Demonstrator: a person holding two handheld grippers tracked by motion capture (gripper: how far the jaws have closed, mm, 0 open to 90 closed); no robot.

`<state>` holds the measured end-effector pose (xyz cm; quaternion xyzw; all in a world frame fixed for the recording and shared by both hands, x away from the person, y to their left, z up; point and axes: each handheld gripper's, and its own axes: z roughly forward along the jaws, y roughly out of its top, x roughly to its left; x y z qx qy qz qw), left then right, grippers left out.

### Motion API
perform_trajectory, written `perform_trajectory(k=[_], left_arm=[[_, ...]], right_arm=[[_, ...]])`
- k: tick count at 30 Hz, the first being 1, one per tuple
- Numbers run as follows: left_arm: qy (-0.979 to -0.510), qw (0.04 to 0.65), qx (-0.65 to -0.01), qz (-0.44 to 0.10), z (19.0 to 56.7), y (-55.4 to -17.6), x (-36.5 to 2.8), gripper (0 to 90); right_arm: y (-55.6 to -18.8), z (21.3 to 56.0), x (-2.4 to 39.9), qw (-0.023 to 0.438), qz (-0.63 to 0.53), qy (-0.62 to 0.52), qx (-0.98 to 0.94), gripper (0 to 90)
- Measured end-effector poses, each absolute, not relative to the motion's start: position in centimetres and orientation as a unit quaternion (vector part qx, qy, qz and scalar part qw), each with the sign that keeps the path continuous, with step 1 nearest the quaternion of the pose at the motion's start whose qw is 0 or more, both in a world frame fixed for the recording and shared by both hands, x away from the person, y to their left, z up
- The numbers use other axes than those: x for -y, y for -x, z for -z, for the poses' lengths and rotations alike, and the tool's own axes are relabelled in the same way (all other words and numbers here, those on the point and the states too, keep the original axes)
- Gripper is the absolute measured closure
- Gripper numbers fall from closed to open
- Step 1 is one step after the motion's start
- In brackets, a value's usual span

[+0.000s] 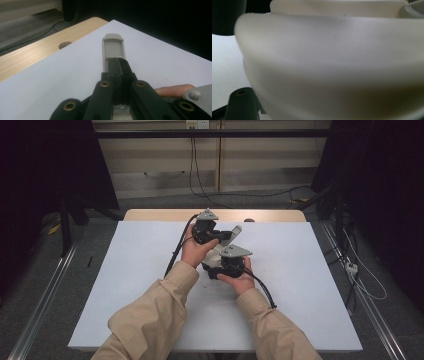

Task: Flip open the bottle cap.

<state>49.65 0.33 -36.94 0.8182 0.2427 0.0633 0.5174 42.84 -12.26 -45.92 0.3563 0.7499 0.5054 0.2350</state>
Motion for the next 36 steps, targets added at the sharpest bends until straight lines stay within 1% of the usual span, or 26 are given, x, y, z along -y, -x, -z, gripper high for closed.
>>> perform_trajectory(k=[10, 19, 23, 28, 29, 31, 33, 35, 36], left_arm=[[-0.818, 0.517, -0.245, -0.060, 37.2, -49.8, -0.2, 90.0], [-0.823, 0.510, -0.238, -0.070, 37.2, -49.6, -0.1, 90.0], [-0.817, 0.520, -0.240, -0.060, 37.4, -49.7, -0.3, 90.0], [-0.814, 0.523, -0.243, -0.064, 37.1, -49.6, -0.6, 89.9], [-0.813, 0.524, -0.245, -0.065, 37.0, -49.6, -0.7, 89.1], [-0.811, 0.525, -0.249, -0.065, 36.8, -49.5, -0.9, 86.5], [-0.809, 0.526, -0.254, -0.064, 36.7, -49.4, -1.2, 81.4], [-0.808, 0.525, -0.259, -0.064, 36.5, -49.3, -1.4, 74.8], [-0.806, 0.526, -0.263, -0.066, 36.5, -49.2, -1.5, 74.8]], right_arm=[[-42.8, 45.9, 12.3, 0.234, -0.505, -0.357, -0.750, 18.8], [-42.8, 45.9, 12.3, 0.234, -0.505, -0.356, -0.750, 18.7], [-42.8, 45.9, 12.2, 0.236, -0.503, -0.358, -0.750, 18.6], [-42.8, 45.9, 12.2, 0.234, -0.502, -0.358, -0.751, 18.3], [-42.8, 45.9, 12.2, 0.234, -0.501, -0.359, -0.752, 17.9], [-42.8, 46.0, 12.3, 0.232, -0.494, -0.366, -0.754, 13.5], [-42.8, 46.2, 12.3, 0.225, -0.487, -0.378, -0.755, 10.1], [-42.8, 46.1, 12.5, 0.224, -0.487, -0.385, -0.752, 9.2], [-42.8, 46.1, 12.5, 0.224, -0.487, -0.385, -0.752, 9.2]])
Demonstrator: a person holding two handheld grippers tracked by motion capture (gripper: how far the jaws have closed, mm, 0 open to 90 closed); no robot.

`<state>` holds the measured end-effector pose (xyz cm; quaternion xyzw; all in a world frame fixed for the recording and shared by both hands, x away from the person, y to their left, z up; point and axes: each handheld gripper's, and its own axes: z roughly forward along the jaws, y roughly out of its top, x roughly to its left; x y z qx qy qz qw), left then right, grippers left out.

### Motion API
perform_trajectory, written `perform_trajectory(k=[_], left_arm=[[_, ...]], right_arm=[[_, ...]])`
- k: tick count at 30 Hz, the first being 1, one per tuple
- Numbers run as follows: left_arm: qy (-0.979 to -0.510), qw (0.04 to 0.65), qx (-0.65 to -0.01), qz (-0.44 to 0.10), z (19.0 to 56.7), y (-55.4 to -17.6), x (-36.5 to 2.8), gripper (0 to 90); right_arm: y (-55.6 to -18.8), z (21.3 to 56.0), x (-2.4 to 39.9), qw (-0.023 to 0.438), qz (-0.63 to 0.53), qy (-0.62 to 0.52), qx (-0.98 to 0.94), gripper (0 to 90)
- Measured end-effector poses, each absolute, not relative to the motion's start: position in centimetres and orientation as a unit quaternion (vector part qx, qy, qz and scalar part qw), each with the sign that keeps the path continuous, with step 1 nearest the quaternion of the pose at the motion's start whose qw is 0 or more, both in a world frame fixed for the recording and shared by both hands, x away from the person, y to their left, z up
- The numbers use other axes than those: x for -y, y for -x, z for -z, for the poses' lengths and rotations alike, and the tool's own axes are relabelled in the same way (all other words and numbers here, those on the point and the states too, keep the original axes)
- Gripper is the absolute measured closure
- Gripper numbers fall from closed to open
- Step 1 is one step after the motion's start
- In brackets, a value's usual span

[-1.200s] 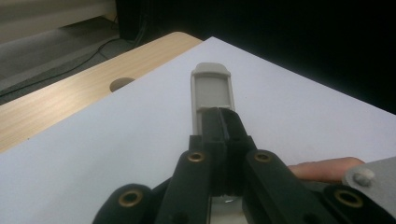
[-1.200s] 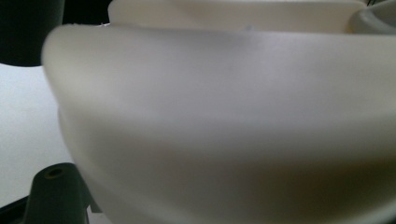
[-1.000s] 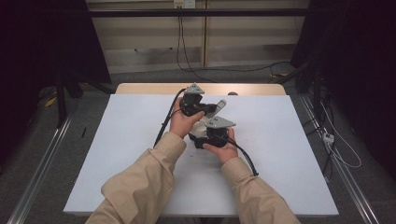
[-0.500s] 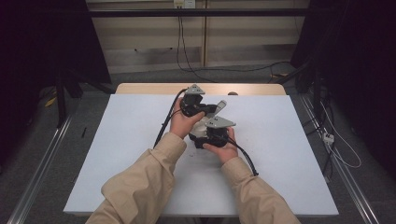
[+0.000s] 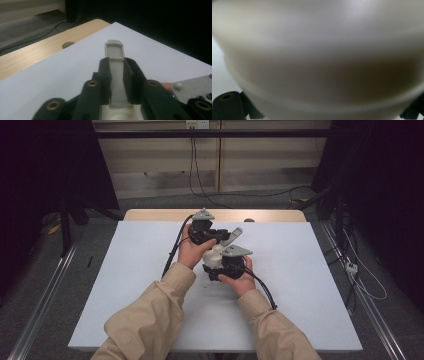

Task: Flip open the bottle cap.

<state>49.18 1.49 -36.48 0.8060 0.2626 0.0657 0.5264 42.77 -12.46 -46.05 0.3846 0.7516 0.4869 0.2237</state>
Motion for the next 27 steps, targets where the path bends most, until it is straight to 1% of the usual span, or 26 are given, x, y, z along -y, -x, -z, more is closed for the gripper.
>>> perform_trajectory(k=[2, 3, 4, 5, 6, 9, 11, 13, 18, 20, 23, 27], left_arm=[[-0.806, 0.527, -0.263, -0.061, 36.3, -49.1, -1.8, 69.0], [-0.805, 0.528, -0.265, -0.060, 36.2, -49.0, -1.8, 63.7], [-0.806, 0.523, -0.268, -0.062, 36.1, -48.9, -2.1, 56.5], [-0.806, 0.523, -0.268, -0.062, 36.1, -48.9, -2.1, 52.3], [-0.805, 0.522, -0.274, -0.063, 36.0, -48.8, -2.2, 52.3], [-0.806, 0.514, -0.283, -0.076, 35.9, -48.4, -2.7, 38.8], [-0.806, 0.511, -0.290, -0.071, 36.0, -48.1, -3.2, 27.9], [-0.806, 0.510, -0.292, -0.067, 36.2, -47.9, -3.8, 23.0], [-0.807, 0.506, -0.295, -0.070, 36.6, -47.0, -5.2, 15.1], [-0.807, 0.506, -0.296, -0.071, 36.7, -46.6, -5.7, 14.3], [-0.810, 0.505, -0.290, -0.067, 37.0, -45.9, -6.3, 9.4], [-0.807, 0.514, -0.283, -0.066, 37.4, -44.9, -7.3, 6.5]], right_arm=[[-42.6, 45.8, 12.5, 0.228, -0.484, -0.382, -0.753, 8.9], [-42.6, 45.8, 12.5, 0.231, -0.482, -0.381, -0.755, 8.6], [-42.5, 45.6, 12.6, 0.229, -0.481, -0.383, -0.754, 8.1], [-42.5, 45.6, 12.6, 0.228, -0.481, -0.385, -0.754, 8.0], [-42.5, 45.6, 12.6, 0.228, -0.481, -0.385, -0.754, 8.0], [-42.3, 45.4, 12.8, 0.226, -0.477, -0.387, -0.756, 7.8], [-42.1, 45.3, 12.9, 0.223, -0.473, -0.390, -0.758, 7.4], [-41.8, 45.2, 13.1, 0.220, -0.470, -0.389, -0.761, 7.6], [-40.9, 45.4, 14.0, 0.217, -0.474, -0.389, -0.760, 7.2], [-40.5, 45.4, 14.4, 0.216, -0.472, -0.390, -0.760, 7.2], [-39.9, 45.3, 15.0, 0.208, -0.474, -0.393, -0.760, 7.2], [-39.0, 45.3, 15.8, 0.205, -0.470, -0.394, -0.763, 7.3]])
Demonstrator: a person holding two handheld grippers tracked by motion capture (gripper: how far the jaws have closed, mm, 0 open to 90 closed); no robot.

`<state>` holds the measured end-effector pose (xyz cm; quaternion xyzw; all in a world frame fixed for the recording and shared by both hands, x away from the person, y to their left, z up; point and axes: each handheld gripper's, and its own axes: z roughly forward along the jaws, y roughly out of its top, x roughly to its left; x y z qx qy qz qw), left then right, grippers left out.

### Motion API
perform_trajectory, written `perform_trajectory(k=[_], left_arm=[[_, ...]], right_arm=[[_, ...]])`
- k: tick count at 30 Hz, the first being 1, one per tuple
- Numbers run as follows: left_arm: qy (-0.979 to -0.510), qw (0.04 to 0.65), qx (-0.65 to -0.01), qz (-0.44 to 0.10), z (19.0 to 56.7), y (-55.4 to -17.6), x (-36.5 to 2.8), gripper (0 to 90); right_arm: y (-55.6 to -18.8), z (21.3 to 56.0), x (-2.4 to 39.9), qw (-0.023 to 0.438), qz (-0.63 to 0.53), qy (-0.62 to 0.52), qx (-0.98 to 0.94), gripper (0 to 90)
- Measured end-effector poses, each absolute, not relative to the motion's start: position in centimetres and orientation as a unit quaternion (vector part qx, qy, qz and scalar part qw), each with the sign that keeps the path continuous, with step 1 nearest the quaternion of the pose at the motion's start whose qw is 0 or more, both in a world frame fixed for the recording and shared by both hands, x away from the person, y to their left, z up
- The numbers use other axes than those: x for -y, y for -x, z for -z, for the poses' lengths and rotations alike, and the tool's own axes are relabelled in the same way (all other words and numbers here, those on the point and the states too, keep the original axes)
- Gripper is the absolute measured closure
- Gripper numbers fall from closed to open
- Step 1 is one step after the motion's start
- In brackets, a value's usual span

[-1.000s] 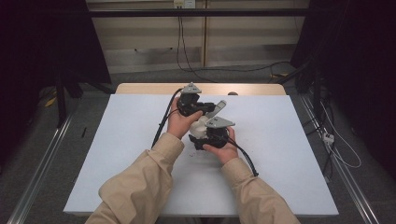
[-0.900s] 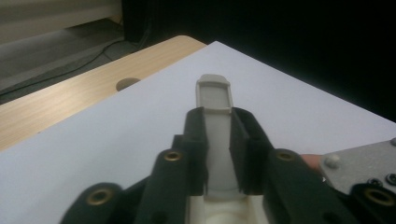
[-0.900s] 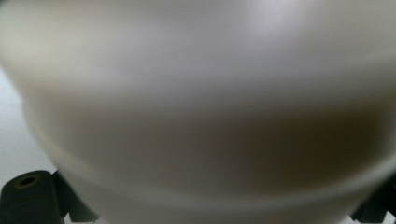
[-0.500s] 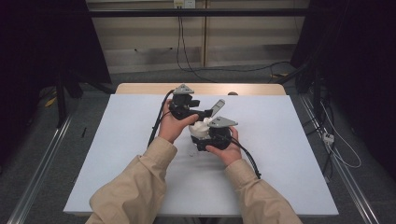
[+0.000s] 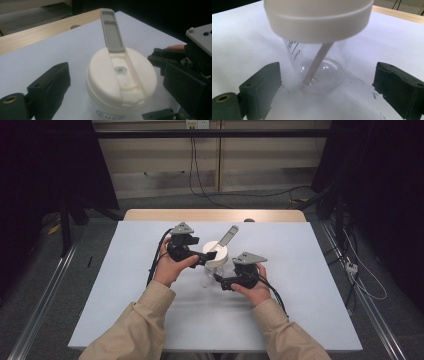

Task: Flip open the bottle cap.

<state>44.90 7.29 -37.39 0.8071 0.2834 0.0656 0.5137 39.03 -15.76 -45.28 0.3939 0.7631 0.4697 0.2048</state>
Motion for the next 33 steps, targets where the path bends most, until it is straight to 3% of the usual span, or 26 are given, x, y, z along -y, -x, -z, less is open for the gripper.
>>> perform_trajectory(k=[33], left_arm=[[-0.805, 0.499, -0.309, -0.086, 42.9, -40.1, -16.7, 5.8]], right_arm=[[-33.4, 45.1, 21.9, 0.215, -0.470, -0.406, -0.754, 7.5]])
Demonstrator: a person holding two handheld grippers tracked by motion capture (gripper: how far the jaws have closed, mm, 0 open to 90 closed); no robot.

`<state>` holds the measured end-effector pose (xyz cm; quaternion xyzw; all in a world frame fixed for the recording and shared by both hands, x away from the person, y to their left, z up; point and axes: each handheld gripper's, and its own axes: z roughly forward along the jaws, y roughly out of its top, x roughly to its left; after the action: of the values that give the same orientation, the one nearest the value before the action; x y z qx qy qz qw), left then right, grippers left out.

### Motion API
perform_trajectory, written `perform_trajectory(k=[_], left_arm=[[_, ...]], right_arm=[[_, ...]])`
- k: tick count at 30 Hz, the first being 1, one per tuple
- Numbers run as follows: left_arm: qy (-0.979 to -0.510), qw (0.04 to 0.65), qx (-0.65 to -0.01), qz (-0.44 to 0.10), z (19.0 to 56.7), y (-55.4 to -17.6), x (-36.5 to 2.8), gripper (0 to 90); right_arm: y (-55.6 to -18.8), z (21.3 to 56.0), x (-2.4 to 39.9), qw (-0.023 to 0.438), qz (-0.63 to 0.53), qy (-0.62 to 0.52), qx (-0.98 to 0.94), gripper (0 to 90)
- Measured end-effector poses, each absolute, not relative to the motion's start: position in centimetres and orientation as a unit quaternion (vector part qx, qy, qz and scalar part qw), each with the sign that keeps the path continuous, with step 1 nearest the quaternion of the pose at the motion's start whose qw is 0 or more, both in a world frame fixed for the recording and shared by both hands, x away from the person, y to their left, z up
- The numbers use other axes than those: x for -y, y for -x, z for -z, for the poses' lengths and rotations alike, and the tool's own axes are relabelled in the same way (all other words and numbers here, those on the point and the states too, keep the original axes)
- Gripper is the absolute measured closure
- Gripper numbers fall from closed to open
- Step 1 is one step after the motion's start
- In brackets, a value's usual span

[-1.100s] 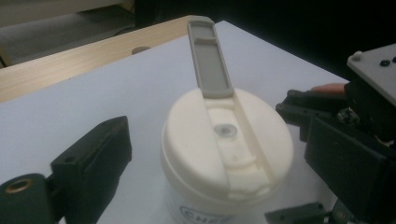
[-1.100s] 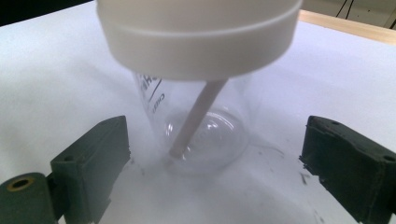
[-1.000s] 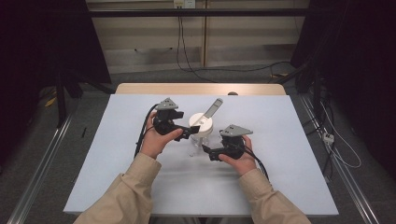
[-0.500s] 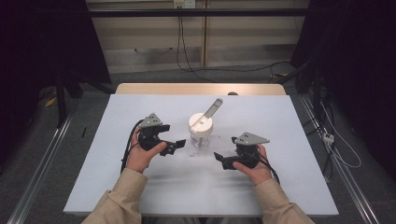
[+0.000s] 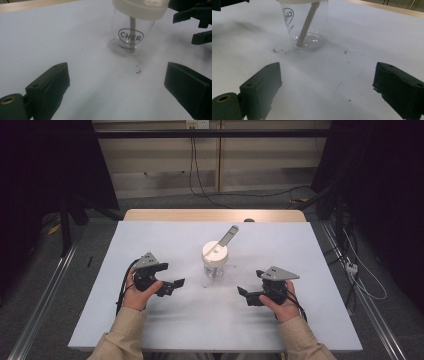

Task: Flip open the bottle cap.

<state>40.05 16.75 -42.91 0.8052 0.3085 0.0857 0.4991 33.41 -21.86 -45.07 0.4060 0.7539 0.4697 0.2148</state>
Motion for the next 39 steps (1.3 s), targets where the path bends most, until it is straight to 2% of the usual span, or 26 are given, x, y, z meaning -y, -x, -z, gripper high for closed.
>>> perform_trajectory(k=[39], left_arm=[[-0.795, 0.499, -0.330, -0.102, 44.3, -37.2, -21.4, 6.3]], right_arm=[[-30.6, 45.3, 25.9, 0.241, -0.461, -0.421, -0.743, 7.6]])
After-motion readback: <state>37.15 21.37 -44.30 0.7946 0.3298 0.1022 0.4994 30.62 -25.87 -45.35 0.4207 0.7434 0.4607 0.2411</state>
